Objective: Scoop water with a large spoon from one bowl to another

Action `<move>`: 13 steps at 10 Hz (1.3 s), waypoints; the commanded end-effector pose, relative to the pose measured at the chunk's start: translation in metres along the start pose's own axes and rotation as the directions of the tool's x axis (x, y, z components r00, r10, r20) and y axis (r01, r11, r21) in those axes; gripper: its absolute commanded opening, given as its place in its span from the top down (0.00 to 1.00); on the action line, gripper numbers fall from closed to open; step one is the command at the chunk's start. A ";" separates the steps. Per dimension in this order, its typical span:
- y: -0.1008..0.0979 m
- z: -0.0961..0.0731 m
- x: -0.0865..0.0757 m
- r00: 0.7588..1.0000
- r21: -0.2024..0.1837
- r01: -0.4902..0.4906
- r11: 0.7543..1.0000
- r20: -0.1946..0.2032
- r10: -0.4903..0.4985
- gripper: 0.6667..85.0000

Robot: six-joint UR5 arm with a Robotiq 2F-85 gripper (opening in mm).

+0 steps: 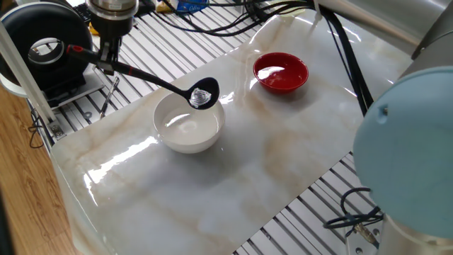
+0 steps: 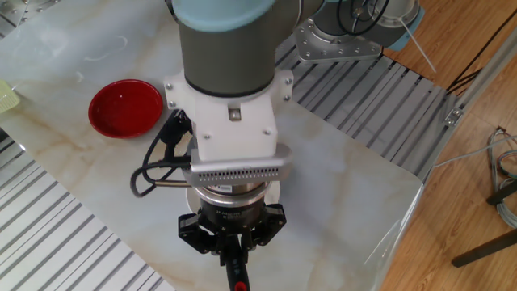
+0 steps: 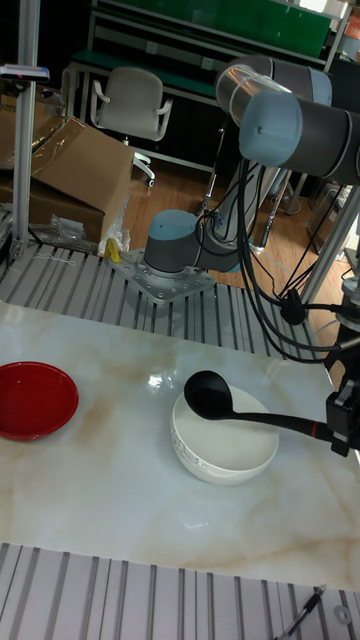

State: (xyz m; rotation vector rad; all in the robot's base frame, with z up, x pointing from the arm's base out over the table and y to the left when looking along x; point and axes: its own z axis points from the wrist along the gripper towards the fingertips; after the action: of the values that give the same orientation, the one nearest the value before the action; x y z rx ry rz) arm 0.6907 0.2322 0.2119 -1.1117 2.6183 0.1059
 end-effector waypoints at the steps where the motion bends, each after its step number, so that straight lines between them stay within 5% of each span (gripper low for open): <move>1: -0.001 -0.005 -0.007 0.999 -0.004 -0.009 1.000 0.037 0.009 0.99; 5: -0.006 -0.015 0.013 0.998 -0.022 0.041 0.999 0.041 -0.040 0.99; 13: -0.009 -0.009 0.010 0.998 -0.019 0.048 0.999 0.045 -0.048 0.99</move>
State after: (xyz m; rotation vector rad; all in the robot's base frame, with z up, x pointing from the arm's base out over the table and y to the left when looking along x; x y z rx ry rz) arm 0.6864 0.2157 0.2179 -1.1704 2.5609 0.1290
